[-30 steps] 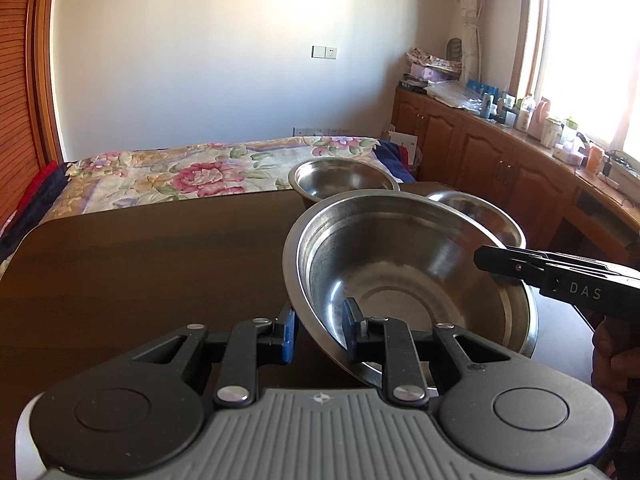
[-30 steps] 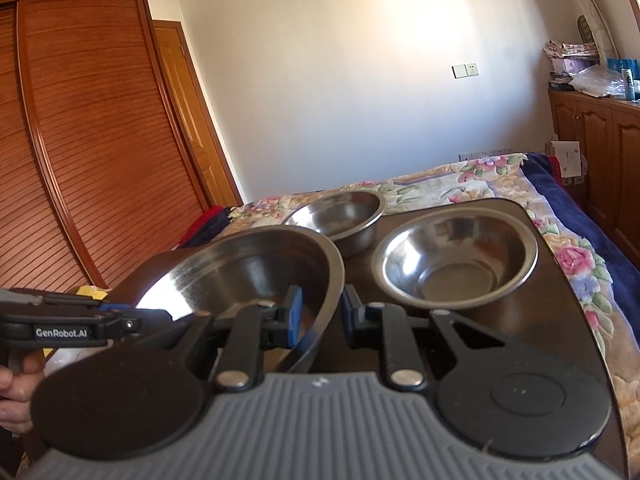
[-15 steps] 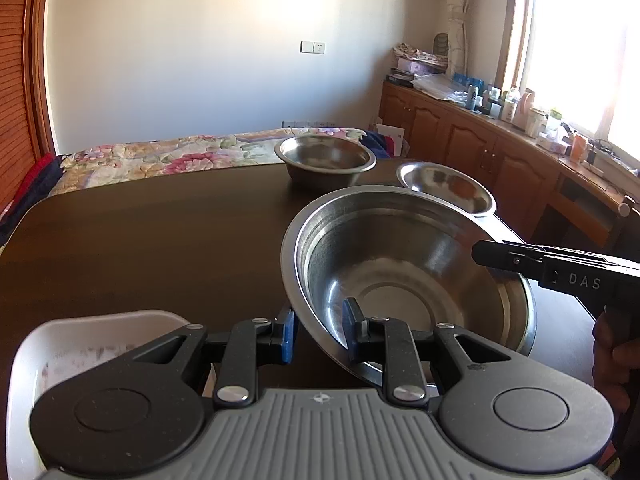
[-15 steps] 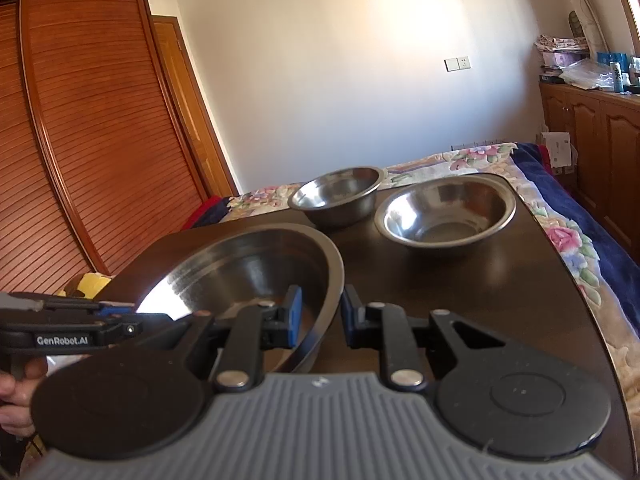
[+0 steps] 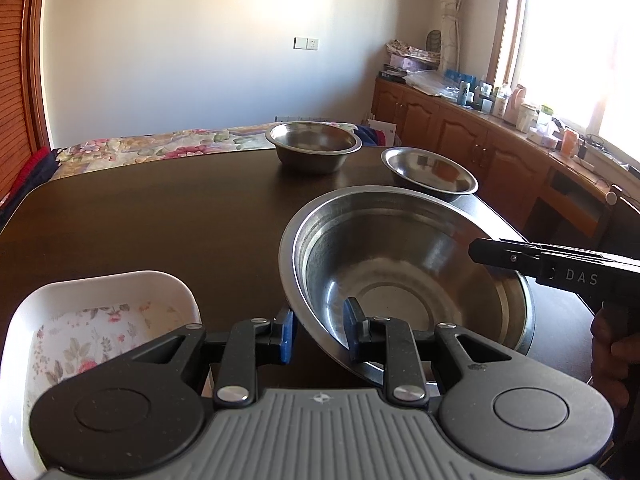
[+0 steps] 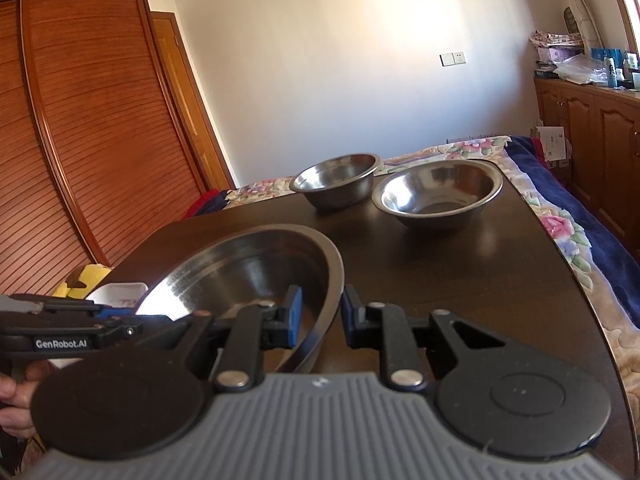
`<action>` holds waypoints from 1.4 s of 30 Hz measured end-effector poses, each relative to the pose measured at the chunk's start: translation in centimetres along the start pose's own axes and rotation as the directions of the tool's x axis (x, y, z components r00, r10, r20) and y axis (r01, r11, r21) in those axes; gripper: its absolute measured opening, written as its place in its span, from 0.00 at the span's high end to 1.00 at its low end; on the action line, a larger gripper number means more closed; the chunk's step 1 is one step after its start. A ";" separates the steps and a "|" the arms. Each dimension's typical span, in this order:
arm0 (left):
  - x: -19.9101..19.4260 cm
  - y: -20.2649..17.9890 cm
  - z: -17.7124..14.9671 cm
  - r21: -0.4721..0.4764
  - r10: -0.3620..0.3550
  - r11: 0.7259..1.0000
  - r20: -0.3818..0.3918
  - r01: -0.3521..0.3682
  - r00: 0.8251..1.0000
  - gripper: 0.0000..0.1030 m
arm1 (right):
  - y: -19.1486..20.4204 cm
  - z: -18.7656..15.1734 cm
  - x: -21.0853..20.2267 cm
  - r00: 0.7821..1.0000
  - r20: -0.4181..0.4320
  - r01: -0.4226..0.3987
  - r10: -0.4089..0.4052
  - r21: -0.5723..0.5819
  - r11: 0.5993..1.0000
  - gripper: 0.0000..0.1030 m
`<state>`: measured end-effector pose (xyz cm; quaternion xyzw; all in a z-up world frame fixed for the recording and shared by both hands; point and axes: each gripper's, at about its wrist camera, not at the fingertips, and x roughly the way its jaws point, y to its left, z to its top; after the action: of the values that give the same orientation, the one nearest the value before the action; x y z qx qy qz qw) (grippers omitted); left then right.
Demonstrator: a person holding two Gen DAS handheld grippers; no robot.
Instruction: Organize plates and bowls
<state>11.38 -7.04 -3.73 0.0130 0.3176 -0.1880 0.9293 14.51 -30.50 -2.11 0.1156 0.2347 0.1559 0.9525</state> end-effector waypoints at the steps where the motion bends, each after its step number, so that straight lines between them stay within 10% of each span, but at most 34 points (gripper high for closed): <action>1: 0.0 0.0 -0.1 0.000 -0.001 1.000 0.000 0.001 1.000 0.73 | 0.0 0.0 0.0 1.000 0.000 0.000 0.000 0.002 1.000 0.77; 25: -0.2 0.3 -0.5 -0.004 -0.028 1.000 -0.006 0.028 1.000 0.72 | 0.5 -1.1 -0.9 1.000 -0.022 -0.014 0.013 -0.011 1.000 0.77; 42: -1.1 1.9 1.3 -0.020 0.023 1.000 0.058 -0.022 0.998 0.43 | -0.2 2.7 -2.3 0.998 0.054 0.038 -0.032 -0.100 0.994 0.72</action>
<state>12.03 -5.10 -2.26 0.0022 0.2920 -0.1747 0.9403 13.89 -31.87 1.08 0.0671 0.2036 0.1478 0.9655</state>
